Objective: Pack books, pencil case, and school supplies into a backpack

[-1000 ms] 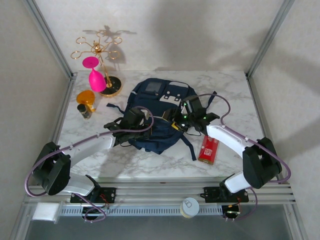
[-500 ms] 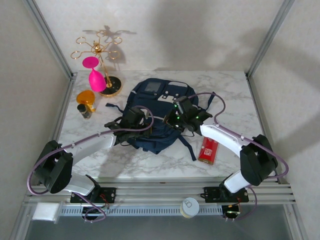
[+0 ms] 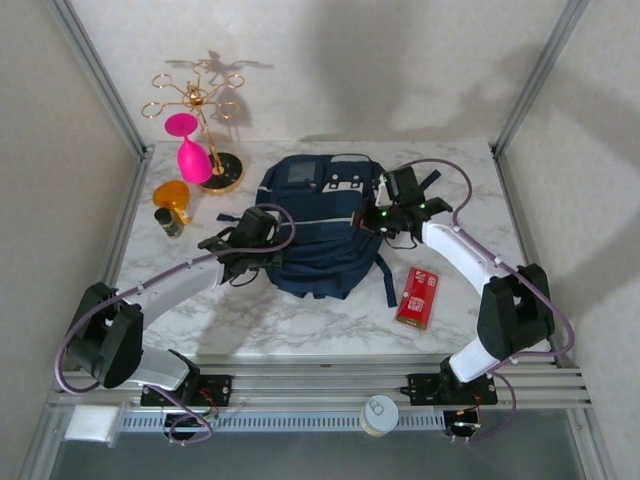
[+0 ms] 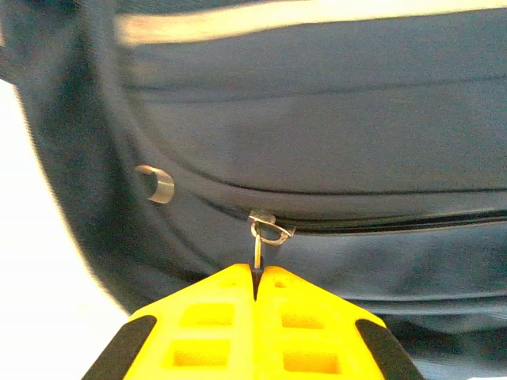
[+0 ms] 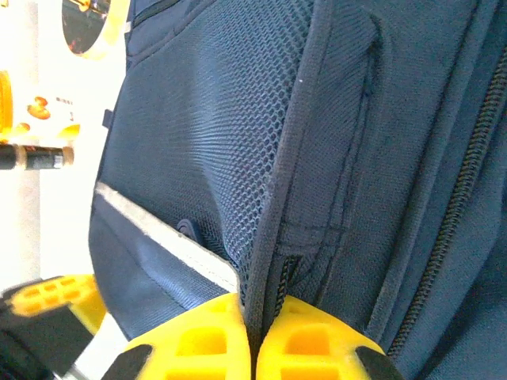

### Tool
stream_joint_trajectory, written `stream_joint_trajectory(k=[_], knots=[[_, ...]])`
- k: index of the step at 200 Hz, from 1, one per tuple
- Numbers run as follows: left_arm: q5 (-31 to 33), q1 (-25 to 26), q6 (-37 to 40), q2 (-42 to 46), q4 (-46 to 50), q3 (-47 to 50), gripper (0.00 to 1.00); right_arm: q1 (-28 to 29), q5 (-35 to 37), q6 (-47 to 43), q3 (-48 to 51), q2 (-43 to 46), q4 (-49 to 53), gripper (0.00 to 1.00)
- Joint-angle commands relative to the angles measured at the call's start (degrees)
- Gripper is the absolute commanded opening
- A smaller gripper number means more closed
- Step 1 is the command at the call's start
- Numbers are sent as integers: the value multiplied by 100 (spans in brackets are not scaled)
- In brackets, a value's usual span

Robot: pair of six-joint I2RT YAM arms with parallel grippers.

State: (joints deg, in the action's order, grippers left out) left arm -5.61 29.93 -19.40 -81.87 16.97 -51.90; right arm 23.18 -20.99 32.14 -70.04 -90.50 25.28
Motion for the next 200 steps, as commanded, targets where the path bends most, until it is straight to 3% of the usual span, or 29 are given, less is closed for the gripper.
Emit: stream_joint_trajectory(k=[1, 26, 44, 51, 60, 71, 80, 98, 124, 163, 188, 200], knots=[[373, -281, 470, -204, 210, -235, 0, -392, -61, -1101, -486, -273, -107, 0], [201, -548, 659, -618, -76, -463, 0, -416, -760, -1295, -634, -637, -368, 0], [-273, -513, 744, -794, -201, -598, 0, -376, -622, -1296, -612, -695, -332, 0], [-420, -466, 728, -784, -160, -628, 0, -380, -551, -1307, -616, -653, -247, 12], [-574, -375, 706, -682, -124, -593, 0, -384, -446, -1275, -539, -513, -209, 18], [-732, -286, 577, -432, -81, -482, 27, -415, -234, -1158, -452, -328, -42, 32], [-831, -239, 362, -177, 35, -382, 36, -481, -109, -1049, -304, -147, 118, 45], [-709, 16, -230, 473, 95, -67, 43, -691, 346, -626, 248, 432, 450, 62], [-799, 816, -1469, 1018, -845, 423, 48, -1176, 883, 41, 1396, 1644, 727, 79], [-968, 2320, -2495, -287, -2408, 119, 50, -2244, 643, 569, 2891, 2863, 1177, 83], [-1112, 2913, -2596, -1562, -2771, -546, 49, -2431, 338, 721, 3684, 3399, 1018, 83], [-1183, 3075, -2694, -2135, -2863, -902, 42, -2470, 148, 768, 3998, 3403, 857, 81]])
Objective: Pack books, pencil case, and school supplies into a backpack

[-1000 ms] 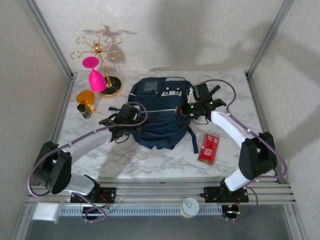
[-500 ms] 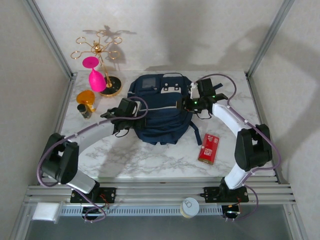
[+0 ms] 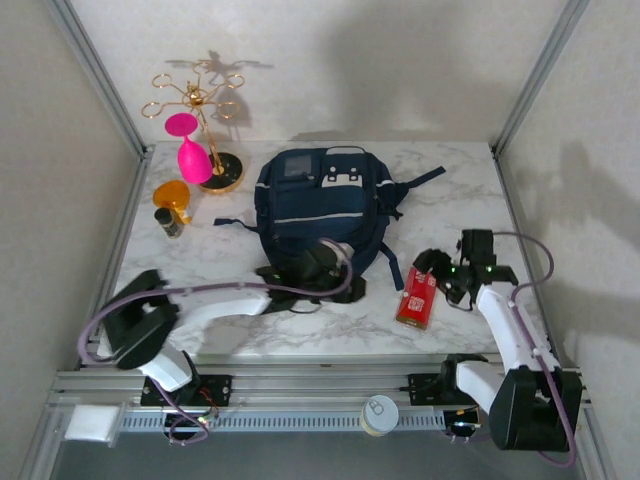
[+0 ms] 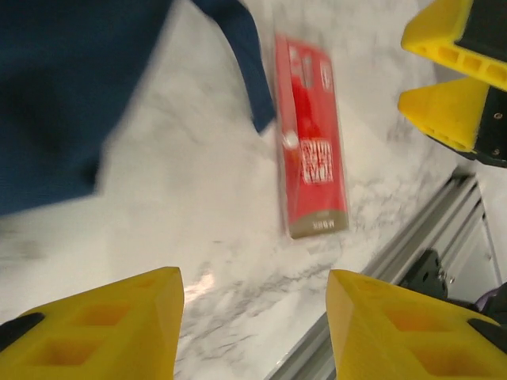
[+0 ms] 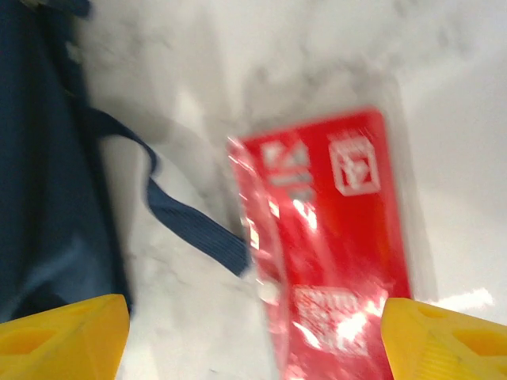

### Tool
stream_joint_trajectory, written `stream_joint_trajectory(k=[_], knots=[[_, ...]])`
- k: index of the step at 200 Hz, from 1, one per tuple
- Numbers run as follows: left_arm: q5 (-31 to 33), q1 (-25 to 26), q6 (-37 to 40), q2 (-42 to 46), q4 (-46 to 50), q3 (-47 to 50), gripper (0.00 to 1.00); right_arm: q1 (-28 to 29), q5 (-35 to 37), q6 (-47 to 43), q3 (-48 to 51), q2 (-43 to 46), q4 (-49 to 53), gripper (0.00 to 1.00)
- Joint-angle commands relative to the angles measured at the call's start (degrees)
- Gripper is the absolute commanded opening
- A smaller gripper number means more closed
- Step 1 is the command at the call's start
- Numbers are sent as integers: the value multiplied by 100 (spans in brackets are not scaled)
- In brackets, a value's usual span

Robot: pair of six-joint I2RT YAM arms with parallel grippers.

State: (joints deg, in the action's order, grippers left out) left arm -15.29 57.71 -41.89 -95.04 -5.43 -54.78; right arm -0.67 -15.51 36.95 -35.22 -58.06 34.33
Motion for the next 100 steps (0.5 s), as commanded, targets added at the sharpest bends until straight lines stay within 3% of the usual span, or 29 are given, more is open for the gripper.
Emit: stream_joint_trajectory(k=[1, 17, 32, 100], knots=[[-226, 308, -453, -855, -646, -635, 42, -84, -418, 287, 534, 157, -66, 81], [-71, 427, -606, -1307, -835, -928, 38, -87, -736, 231, 781, 86, -367, 79], [-138, 514, -492, -1692, -964, -1386, 37, -127, -404, 111, 818, -83, -186, 80], [-189, 491, -518, -2970, -803, -2200, 1, -419, -622, 2, 1051, -645, -805, 85]])
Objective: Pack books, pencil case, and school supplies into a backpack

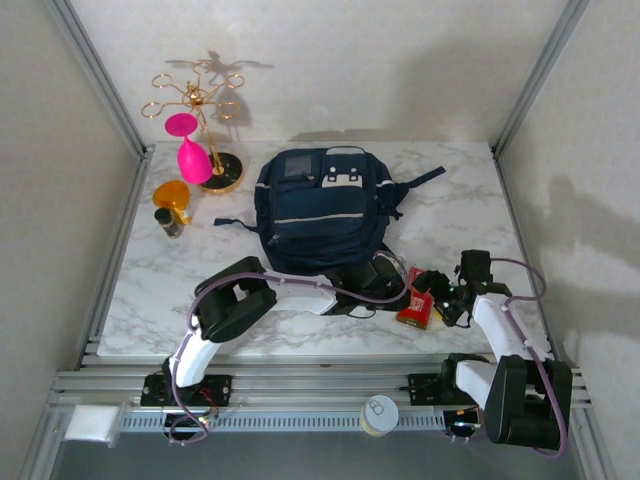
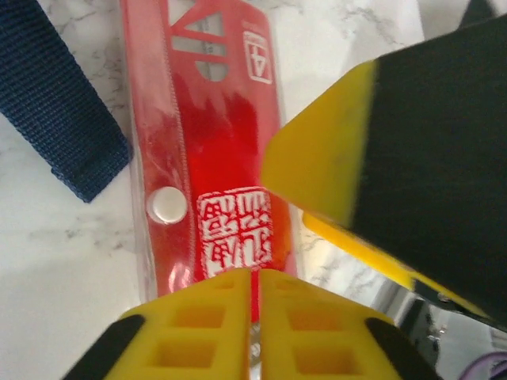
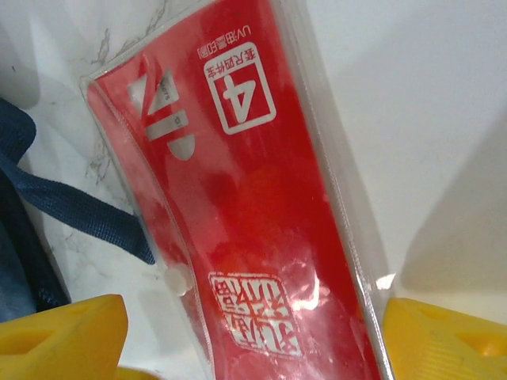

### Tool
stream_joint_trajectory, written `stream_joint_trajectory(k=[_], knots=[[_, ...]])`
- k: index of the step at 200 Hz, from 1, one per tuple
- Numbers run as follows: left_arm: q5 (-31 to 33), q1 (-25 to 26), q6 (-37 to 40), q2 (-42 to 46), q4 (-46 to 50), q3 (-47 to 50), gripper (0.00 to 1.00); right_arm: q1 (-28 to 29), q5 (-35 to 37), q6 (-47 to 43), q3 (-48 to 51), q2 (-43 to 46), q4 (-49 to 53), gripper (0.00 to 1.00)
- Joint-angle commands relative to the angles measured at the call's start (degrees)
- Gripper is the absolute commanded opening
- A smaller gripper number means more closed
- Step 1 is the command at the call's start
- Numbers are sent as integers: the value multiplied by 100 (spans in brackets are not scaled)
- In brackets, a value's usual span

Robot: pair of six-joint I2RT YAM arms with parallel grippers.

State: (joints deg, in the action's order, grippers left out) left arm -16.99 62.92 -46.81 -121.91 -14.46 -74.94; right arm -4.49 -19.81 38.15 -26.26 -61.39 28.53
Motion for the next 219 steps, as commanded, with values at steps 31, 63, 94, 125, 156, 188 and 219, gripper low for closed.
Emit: stream_joint_trajectory(k=[31, 63, 94, 125, 156, 188, 219], knots=[[-125, -60, -59, -499, -7, -153, 0, -41, -405, -114, 270, -514, -398, 87], [114, -173, -393, -501, 96, 92, 0, -35, -1291, -10, 335, -119, -517, 77], [251, -262, -582, -197, -231, 520, 0, -50, -1178, -49, 132, 290, -201, 69], [131, -330, -743, -134, -390, 624, 0, -52, -1574, -88, 106, 423, -205, 61], [53, -425, -813, -131, -553, 713, 0, -57, -1939, -130, 192, 695, -243, 62], [74, -457, -903, -13, -669, 830, 0, -52, -2148, -203, 310, 643, -269, 47], [8, -456, -650, 125, -453, 566, 0, -53, -1760, -376, 269, 390, -121, 20]])
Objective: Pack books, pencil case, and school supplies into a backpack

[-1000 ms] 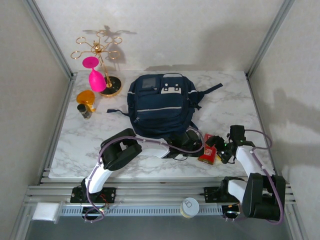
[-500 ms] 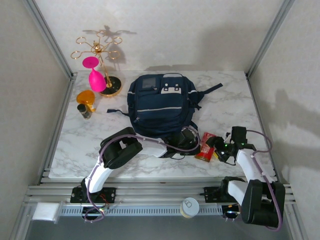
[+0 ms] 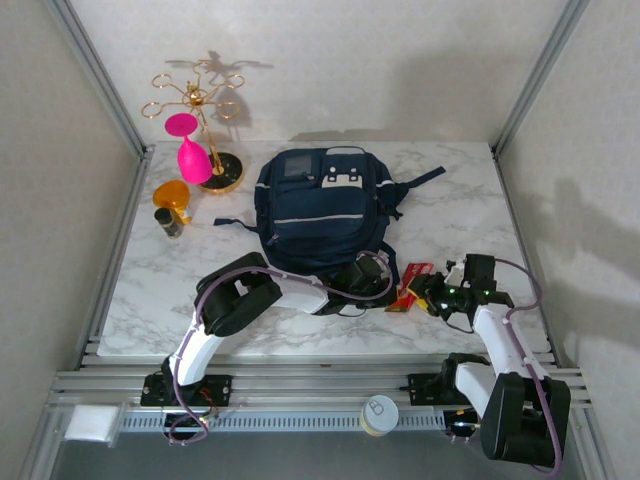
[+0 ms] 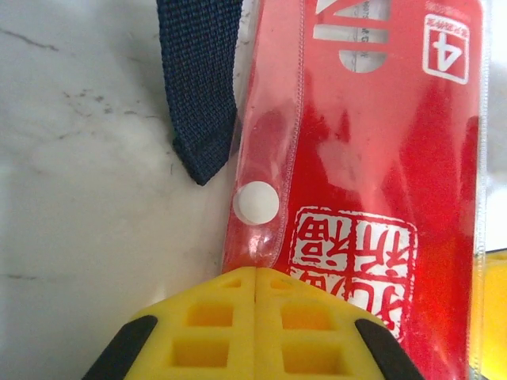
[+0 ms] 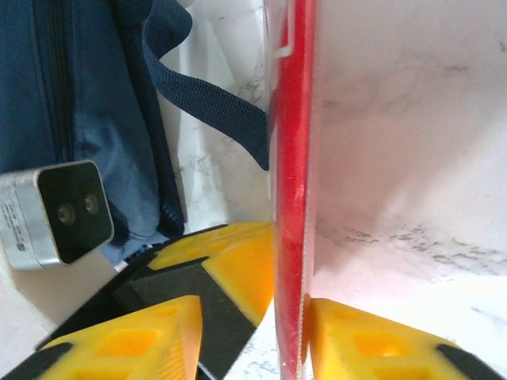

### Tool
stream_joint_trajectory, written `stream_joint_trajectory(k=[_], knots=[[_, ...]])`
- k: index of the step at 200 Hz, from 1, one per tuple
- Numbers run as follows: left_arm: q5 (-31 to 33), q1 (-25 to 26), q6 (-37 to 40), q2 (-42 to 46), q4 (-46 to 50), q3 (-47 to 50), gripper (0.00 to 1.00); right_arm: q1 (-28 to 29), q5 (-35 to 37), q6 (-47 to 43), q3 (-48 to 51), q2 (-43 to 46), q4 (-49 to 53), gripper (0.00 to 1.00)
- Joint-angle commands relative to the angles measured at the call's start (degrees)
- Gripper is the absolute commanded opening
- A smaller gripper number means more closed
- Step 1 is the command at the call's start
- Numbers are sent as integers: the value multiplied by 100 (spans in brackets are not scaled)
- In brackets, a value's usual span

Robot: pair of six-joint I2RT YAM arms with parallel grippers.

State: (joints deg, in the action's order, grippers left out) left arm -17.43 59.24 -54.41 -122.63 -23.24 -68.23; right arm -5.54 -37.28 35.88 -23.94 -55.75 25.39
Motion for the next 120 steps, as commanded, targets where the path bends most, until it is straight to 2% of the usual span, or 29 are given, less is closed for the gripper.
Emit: stream_joint_trajectory(k=[1, 31, 61, 87, 98, 120], knots=[[49, -88, 126, 201, 426, -109, 0, 52, -6, -150, 34, -174, 199, 19], [-163, -132, 482, 585, 732, -217, 0, 52, 498, -169, -191, 80, 422, 1], [-573, -255, 1255, 1523, 1272, -263, 23, 44, 633, -150, -630, 323, 667, 0], [-113, -589, 2557, 2649, 2743, -294, 40, 44, 1077, -258, -1237, 537, 1145, 0], [69, -854, 3281, 2982, 3351, -320, 47, 40, 915, -276, -1402, 506, 1179, 0], [1102, -1275, 4799, 3227, 4487, -388, 56, 100, 124, -138, -1544, 401, 939, 0]])
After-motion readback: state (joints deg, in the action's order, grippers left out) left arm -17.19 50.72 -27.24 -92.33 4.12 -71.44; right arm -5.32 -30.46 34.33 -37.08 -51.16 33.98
